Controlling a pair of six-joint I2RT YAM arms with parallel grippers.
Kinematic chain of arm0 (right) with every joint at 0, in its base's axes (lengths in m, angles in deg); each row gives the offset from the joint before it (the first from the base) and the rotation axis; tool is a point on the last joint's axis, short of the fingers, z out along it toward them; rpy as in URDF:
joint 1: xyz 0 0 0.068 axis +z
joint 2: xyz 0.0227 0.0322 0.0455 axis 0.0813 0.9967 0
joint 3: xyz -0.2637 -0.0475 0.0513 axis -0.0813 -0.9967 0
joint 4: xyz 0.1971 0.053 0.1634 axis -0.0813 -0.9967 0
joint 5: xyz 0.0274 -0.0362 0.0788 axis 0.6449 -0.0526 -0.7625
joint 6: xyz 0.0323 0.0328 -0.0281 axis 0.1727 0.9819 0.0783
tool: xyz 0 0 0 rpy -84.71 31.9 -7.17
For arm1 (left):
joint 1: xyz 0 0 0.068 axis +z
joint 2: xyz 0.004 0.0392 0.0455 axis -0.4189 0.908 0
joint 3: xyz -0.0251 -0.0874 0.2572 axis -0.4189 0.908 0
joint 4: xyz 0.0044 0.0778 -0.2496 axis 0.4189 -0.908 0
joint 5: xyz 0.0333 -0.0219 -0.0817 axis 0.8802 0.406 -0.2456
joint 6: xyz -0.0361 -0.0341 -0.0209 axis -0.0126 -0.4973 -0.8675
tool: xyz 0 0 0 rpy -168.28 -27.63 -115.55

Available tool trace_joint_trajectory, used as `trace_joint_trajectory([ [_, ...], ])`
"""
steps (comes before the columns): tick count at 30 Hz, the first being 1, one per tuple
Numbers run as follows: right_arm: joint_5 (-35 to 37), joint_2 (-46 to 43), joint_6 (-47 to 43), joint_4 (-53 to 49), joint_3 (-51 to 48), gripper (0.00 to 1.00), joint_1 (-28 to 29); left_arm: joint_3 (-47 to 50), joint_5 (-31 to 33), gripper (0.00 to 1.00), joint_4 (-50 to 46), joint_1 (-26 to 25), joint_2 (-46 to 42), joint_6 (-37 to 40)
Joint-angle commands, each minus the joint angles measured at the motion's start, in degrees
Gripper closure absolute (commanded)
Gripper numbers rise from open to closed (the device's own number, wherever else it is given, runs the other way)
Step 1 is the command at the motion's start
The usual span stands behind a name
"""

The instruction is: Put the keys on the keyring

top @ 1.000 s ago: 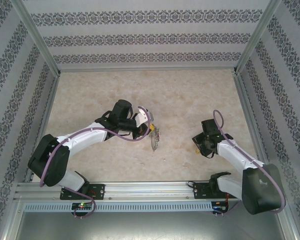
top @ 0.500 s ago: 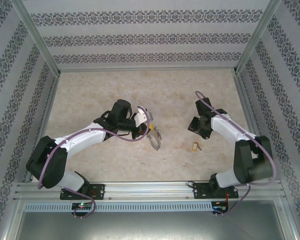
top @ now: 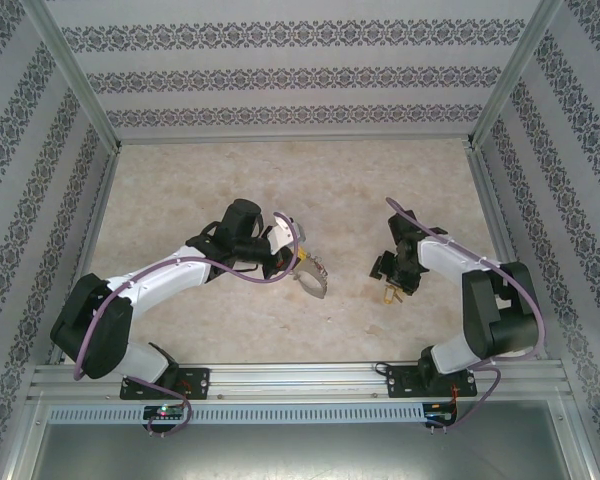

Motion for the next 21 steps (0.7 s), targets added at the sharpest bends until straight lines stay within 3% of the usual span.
trace_joint_trajectory([
  [1,-2.7,-2.9,3.1,2.0,-2.6,0.35,-0.1,-1.4,-0.5,1.0,-0.1,0.4,-1.6,0.5],
  [7,-5.0,-5.9,6.6,3.9,-5.4,0.38,0.3,-2.5,-0.9,1.0,-1.1,0.5,-1.4,1.0],
  [13,-2.2,-9.0,8.5,1.8,-7.5,0.37,0.9,-2.9,-0.7,1.0,-1.8,0.5,-1.6,1.5],
  [18,-12.2,-10.5,8.6,10.3,-10.7,0.38,1.3,-2.8,-0.9,1.0,-1.8,0.5,-1.6,1.5],
  [21,-14.0,-9.9,8.8,10.7,-9.8,0.39,2.1,-3.1,-1.1,1.0,-2.1,0.5,-1.6,1.6],
])
